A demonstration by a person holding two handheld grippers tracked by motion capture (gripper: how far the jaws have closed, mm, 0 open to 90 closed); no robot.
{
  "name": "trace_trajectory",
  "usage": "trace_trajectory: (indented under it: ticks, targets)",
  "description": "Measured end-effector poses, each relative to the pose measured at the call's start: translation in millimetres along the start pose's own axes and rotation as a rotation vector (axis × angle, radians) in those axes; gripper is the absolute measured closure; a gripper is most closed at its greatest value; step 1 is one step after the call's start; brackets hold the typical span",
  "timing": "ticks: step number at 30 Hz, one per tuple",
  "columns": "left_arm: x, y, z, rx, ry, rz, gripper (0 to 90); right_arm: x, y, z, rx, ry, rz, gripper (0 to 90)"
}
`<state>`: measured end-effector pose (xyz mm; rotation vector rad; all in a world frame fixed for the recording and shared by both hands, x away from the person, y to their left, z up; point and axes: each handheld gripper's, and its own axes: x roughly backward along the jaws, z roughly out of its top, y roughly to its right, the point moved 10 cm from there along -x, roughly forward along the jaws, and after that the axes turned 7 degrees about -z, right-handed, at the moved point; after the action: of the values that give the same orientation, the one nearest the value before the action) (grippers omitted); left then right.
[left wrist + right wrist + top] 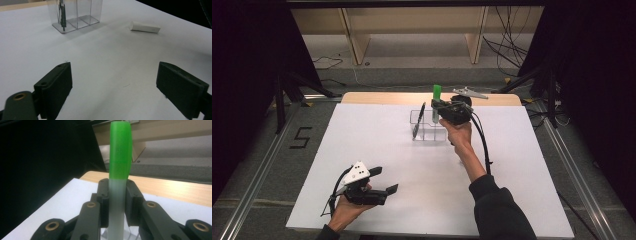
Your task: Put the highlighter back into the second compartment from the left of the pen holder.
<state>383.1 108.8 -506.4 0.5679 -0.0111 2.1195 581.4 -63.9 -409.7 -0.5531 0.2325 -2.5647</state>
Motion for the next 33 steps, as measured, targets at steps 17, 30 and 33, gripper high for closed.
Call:
trace_trajectory:
  ticks: [17, 30, 33]
  targets:
    - [-0.4, -2.5, -0.6, 0.007, 0.003, -0.002, 12.6, -26.6, 3.1, -3.5, -0.044, -0.030, -0.039, 77.4]
    - [0.0, -2.6, -0.2, 0.002, 0.008, 0.003, 12.6, -39.2, 6.8, -13.6, -0.045, -0.055, -0.079, 77.3]
    - [0.2, -3.0, -0.5, 0.002, 0.005, 0.001, 12.6, -42.4, 6.4, -15.7, -0.052, -0.054, -0.081, 77.3]
